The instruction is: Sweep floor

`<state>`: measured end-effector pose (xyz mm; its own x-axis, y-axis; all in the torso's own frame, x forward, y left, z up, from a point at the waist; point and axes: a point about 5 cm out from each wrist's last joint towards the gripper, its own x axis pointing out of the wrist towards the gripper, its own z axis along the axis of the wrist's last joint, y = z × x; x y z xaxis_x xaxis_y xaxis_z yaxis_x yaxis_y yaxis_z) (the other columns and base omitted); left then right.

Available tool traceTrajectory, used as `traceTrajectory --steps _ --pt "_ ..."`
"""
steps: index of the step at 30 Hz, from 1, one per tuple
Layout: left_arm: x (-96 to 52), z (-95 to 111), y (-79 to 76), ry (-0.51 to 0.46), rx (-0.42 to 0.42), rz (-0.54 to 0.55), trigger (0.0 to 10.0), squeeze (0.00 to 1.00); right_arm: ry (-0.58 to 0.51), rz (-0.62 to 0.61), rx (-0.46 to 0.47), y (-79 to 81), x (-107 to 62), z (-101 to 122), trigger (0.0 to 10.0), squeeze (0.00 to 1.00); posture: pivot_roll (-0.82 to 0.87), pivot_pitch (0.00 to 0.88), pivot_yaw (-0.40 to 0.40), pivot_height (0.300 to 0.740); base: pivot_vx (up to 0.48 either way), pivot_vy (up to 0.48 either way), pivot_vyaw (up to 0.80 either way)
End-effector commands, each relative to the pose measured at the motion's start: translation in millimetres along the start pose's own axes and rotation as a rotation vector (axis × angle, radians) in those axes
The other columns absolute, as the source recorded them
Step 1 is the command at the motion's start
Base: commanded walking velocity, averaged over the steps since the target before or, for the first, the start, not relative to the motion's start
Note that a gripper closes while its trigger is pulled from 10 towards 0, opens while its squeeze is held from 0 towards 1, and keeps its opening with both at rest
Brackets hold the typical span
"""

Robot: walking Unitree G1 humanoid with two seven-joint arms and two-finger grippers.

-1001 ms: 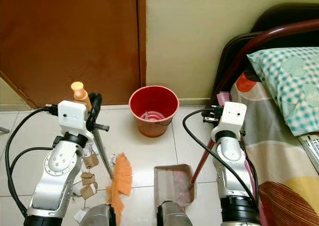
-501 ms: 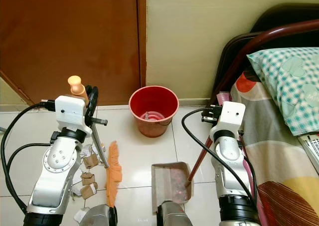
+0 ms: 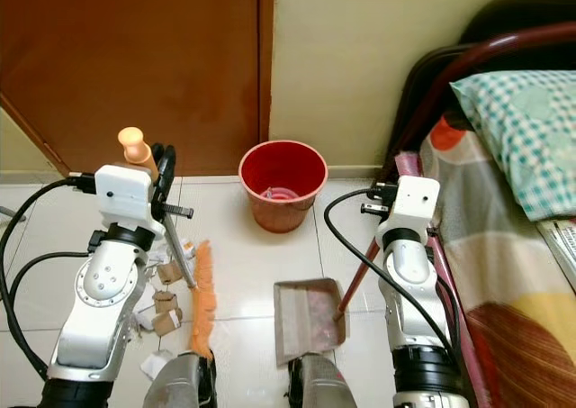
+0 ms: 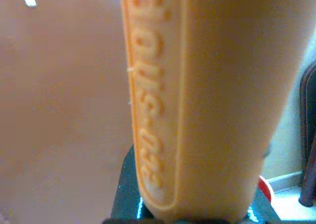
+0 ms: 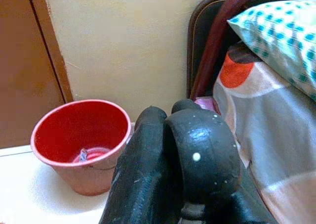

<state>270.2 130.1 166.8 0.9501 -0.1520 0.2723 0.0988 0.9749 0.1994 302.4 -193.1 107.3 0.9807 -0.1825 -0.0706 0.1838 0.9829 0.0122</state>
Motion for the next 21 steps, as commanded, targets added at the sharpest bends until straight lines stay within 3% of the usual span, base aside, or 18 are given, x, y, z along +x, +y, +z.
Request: traceTrajectory --steps 1,10,21 --pt "-2.4 -4 -2.9 0.024 -0.013 -0.002 10.0 0.00 0.006 -0.008 -0.005 -3.1 0.5 -1 10.0 0.00 -0.02 0.160 -0.041 0.740 -0.326 0.000 0.00" --pt "-0.1 -2 -4.1 0.012 -0.012 -0.009 10.0 0.00 0.004 -0.007 -0.008 -1.5 2.6 -1 10.0 0.00 -0.02 0.155 -0.042 0.740 -0.312 0.000 0.00" --pt "11.7 23 -5.4 -0.120 0.048 -0.077 10.0 0.00 -0.003 -0.006 -0.016 2.0 5.5 -1 10.0 0.00 -0.01 0.150 -0.045 0.740 0.000 0.000 0.00"
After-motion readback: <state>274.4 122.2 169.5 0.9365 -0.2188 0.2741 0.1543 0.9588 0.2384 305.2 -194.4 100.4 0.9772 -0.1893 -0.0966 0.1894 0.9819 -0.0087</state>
